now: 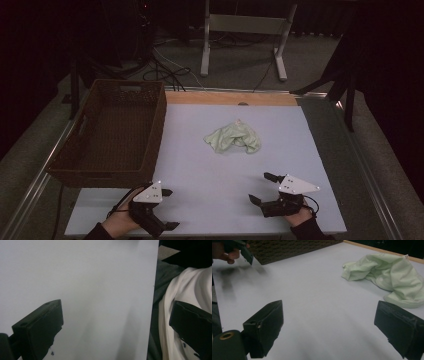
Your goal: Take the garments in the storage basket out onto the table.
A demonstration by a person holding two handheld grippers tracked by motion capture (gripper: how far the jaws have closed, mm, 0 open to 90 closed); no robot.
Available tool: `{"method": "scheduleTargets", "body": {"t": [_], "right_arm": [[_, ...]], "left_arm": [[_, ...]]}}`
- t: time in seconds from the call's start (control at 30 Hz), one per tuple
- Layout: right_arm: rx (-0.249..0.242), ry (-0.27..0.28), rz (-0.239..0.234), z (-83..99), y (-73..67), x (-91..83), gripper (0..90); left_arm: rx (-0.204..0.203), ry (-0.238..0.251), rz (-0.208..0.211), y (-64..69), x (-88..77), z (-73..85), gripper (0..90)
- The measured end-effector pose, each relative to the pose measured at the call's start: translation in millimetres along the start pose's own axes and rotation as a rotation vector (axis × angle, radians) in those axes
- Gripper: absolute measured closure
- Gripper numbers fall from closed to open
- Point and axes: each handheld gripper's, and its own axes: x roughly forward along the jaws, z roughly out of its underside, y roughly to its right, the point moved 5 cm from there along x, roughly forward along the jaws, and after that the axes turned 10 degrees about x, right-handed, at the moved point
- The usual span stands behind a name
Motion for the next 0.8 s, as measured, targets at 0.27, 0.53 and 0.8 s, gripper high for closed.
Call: {"method": "scheduleTargets", "body": {"t": [0.27, 0.53, 0.8], "right_arm": [[-0.001, -0.005, 0.001, 0.4, -0.4, 0.5, 9.2], [-0.001, -0.002, 0.004, 0.3, 0.3, -0.4, 9.2], [0.002, -0.008, 0.004, 0.8, 0.8, 0.9, 9.2]], "left_arm": [[-0.032, 0.011, -0.015, 1.4, -7.1, 13.1, 0.0], [-0.014, 0.007, -0.031, -0.4, -11.3, 15.6, 0.0], [-0.003, 0.01, -0.021, -2.2, -7.1, 13.3, 0.0]]}}
